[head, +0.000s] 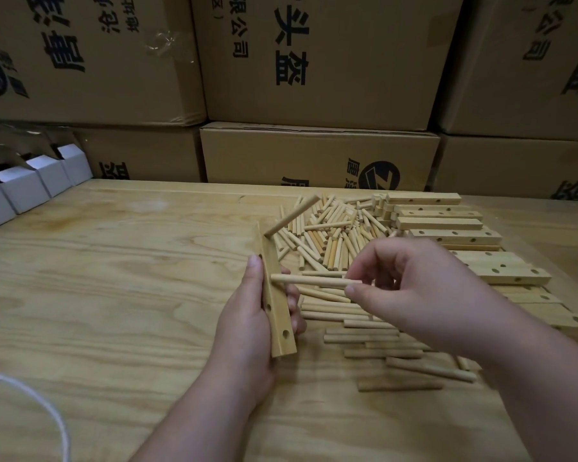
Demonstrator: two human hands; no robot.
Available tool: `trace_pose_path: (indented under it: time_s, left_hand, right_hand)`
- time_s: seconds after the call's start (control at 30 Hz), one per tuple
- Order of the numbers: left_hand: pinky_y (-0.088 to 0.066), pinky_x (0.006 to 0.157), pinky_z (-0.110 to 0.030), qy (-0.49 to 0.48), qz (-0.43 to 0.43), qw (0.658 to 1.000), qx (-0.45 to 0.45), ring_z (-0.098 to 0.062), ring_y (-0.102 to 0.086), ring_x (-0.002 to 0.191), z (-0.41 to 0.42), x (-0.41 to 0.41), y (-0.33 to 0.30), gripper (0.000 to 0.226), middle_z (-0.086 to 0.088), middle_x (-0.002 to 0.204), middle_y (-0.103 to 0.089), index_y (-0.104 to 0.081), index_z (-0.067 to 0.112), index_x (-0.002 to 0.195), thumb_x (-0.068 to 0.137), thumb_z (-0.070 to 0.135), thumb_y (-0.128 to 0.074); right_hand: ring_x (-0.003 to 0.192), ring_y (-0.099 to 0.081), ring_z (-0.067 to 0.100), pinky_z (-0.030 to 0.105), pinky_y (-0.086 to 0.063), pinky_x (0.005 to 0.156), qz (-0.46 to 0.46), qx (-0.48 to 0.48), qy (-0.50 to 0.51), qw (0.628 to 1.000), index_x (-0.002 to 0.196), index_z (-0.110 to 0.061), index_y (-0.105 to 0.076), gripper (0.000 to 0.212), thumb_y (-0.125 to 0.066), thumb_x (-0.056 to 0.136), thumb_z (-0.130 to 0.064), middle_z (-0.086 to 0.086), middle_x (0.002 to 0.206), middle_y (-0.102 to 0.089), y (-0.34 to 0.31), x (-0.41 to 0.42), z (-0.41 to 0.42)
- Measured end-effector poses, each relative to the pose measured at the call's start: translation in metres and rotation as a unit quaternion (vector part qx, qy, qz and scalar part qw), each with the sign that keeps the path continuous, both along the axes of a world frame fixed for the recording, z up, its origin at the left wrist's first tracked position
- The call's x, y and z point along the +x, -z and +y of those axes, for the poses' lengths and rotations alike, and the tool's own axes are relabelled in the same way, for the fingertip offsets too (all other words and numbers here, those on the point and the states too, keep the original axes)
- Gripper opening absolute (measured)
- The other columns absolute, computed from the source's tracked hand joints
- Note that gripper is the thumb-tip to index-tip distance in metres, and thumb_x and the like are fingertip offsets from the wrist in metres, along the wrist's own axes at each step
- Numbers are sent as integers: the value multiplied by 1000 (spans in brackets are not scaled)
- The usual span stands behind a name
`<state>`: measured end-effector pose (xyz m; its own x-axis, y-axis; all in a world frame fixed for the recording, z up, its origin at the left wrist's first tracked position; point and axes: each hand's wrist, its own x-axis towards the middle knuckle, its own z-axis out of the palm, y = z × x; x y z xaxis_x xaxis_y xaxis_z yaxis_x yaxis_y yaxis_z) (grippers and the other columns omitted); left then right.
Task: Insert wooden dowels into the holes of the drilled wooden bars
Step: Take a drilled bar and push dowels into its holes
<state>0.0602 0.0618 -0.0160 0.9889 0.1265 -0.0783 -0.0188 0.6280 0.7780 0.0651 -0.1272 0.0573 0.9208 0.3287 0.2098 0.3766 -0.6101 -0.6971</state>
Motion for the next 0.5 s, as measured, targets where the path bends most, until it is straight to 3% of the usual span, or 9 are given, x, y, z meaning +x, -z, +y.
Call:
trace_pose_path:
  time_s: [0.13,0.3,0.4,0.5]
  left_hand:
    - [-37,49,-28,5,-6,1000,28,-16,-42,46,-1,-1,2,44,-6,62,-50,-65,14,88,96,54,-51]
    - [-38,50,-29,5,-28,998,59,-17,-43,47,-2,-2,2,44,-7,65,-51,-69,15,82,86,57,-56]
    - [-41,49,-29,6,-42,994,100,-16,-46,50,-4,-4,3,44,-7,66,-54,-72,19,81,82,60,-57]
    - [-41,45,-26,11,-64,984,168,-15,-48,50,-9,-8,3,44,-6,65,-57,-71,25,80,83,63,-50]
  right_hand:
    - [59,-56,-2,12,-46,50,-8,10,6,1000,80,-36,-70,12,-80,82,-30,-25,75,-64,-3,2,-4]
    - [55,-52,0,12,-44,48,-15,28,-6,999,83,-37,-73,12,-82,81,-29,-22,69,-64,-7,-1,-4]
    - [65,-57,1,14,-47,52,-27,10,-13,1000,89,-43,-75,8,-79,82,-39,-20,81,-65,-6,-4,-1]
    - [78,-56,-6,13,-45,58,-53,-55,-34,996,96,-44,-73,11,-70,86,-47,-29,95,-59,-1,-6,5]
